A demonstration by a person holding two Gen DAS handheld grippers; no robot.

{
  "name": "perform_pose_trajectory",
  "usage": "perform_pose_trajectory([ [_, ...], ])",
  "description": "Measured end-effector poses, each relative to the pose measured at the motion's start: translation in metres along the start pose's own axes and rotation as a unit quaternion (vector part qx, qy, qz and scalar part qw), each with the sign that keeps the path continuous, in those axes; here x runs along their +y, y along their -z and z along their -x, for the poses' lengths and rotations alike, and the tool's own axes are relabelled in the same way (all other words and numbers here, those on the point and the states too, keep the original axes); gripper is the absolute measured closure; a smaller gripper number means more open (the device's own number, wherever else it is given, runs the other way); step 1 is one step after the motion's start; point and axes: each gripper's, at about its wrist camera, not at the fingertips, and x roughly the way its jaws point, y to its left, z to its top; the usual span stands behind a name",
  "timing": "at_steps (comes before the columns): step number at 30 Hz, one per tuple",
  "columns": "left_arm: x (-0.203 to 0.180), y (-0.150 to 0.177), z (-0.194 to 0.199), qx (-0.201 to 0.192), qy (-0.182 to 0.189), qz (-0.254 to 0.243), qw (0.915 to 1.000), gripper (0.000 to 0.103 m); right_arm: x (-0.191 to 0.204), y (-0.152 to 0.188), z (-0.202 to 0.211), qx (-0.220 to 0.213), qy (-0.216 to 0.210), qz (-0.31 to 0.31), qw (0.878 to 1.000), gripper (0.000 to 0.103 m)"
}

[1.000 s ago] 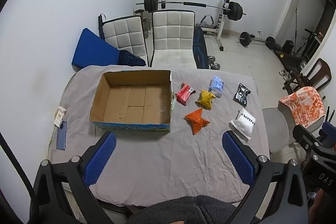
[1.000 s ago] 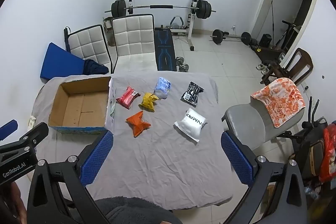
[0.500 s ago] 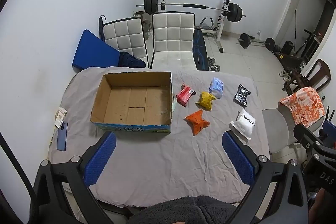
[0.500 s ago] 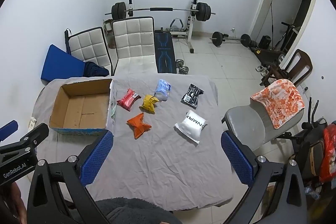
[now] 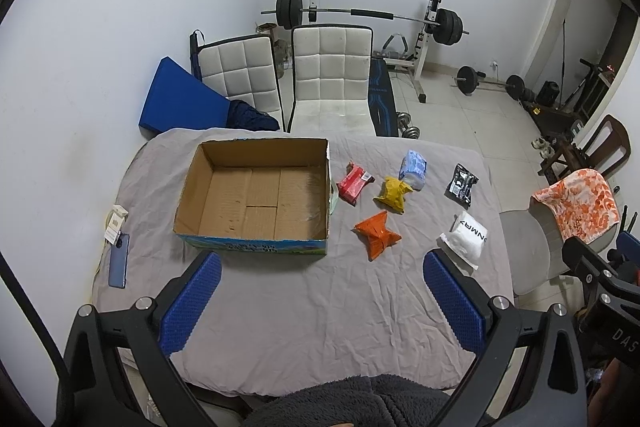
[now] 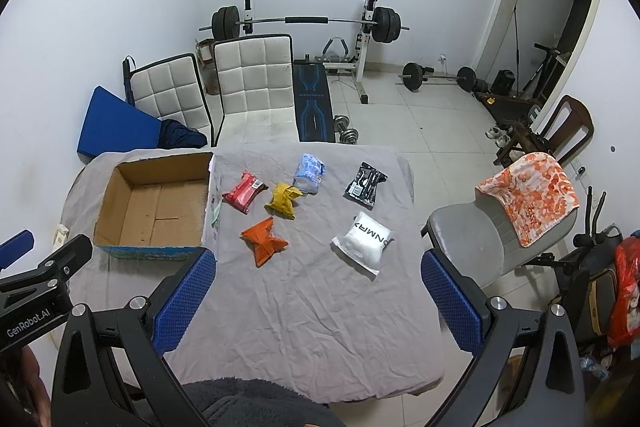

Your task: Organize snacks

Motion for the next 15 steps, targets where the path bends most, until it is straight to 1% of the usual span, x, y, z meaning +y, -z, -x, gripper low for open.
perform_pose_trajectory([
  [15,0.0010,0.0049,0.0017,-0.005,-0.007,0.003,1.0000,0.000,0.0012,-0.0013,0.0025,-0.003,-0.002,-0.001,1.000,0.000],
])
